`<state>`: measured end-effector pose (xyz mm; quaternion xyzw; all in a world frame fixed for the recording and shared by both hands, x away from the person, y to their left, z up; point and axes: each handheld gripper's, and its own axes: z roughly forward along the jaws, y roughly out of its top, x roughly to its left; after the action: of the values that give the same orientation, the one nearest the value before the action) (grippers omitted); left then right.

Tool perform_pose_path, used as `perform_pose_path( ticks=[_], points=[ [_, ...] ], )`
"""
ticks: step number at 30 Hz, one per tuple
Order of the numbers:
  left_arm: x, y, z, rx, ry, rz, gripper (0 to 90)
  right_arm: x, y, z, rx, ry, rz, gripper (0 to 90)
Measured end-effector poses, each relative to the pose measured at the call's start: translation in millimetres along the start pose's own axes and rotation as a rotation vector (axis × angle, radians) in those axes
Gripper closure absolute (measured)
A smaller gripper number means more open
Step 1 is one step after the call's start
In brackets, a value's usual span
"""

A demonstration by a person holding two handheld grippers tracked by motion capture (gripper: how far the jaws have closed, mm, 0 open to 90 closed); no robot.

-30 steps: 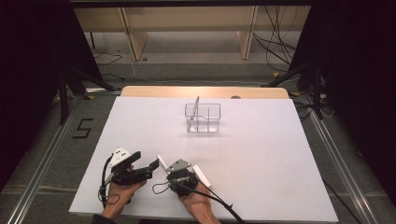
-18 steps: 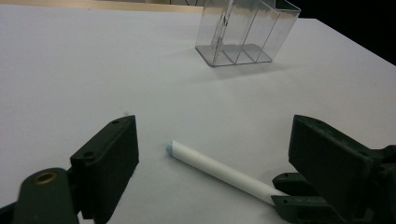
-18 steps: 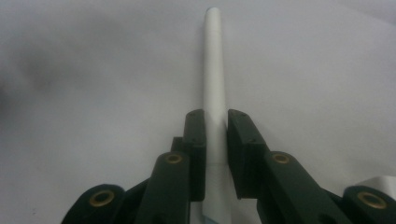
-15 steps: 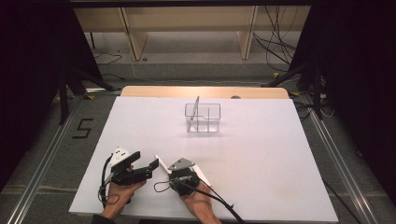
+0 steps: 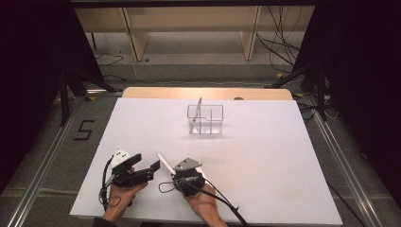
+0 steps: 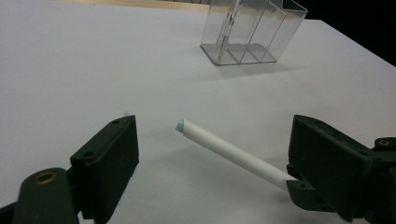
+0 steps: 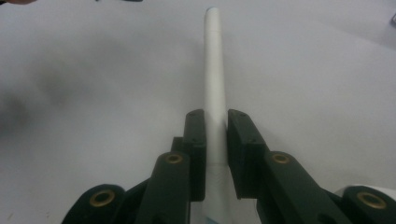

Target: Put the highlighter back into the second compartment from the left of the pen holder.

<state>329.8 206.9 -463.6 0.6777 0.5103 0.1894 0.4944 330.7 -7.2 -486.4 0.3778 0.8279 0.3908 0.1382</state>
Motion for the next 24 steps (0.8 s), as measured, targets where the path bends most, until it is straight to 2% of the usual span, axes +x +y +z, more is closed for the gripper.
perform_pose_path(
  ticks=[4, 7, 11, 14, 19, 24],
  points=[
    [0.7, 0.5, -0.3, 0.0, -0.01, -0.026, 15.6, -1.2, 1.1, -5.2, -0.027, 0.008, 0.001, 79.2],
    [-0.2, 1.9, -1.5, 0.002, -0.033, -0.056, 15.6, -2.3, 1.9, -10.2, -0.046, 0.012, -0.002, 79.1],
    [-4.2, 3.0, -1.5, 0.004, -0.046, -0.063, 15.6, -3.0, 1.4, -18.8, -0.088, 0.015, -0.017, 79.1],
    [-7.0, 4.5, -1.7, 0.006, -0.08, -0.104, 15.6, -3.5, 0.9, -25.2, -0.11, 0.021, -0.03, 79.1],
    [-14.6, 7.2, -1.1, 0.01, -0.121, -0.115, 15.6, -4.8, 0.4, -33.3, -0.143, 0.026, -0.045, 79.1],
    [-15.6, 9.0, 0.5, 0.02, -0.179, -0.193, 15.9, -4.6, 0.0, -42.0, -0.186, 0.029, -0.057, 79.1]
  ],
)
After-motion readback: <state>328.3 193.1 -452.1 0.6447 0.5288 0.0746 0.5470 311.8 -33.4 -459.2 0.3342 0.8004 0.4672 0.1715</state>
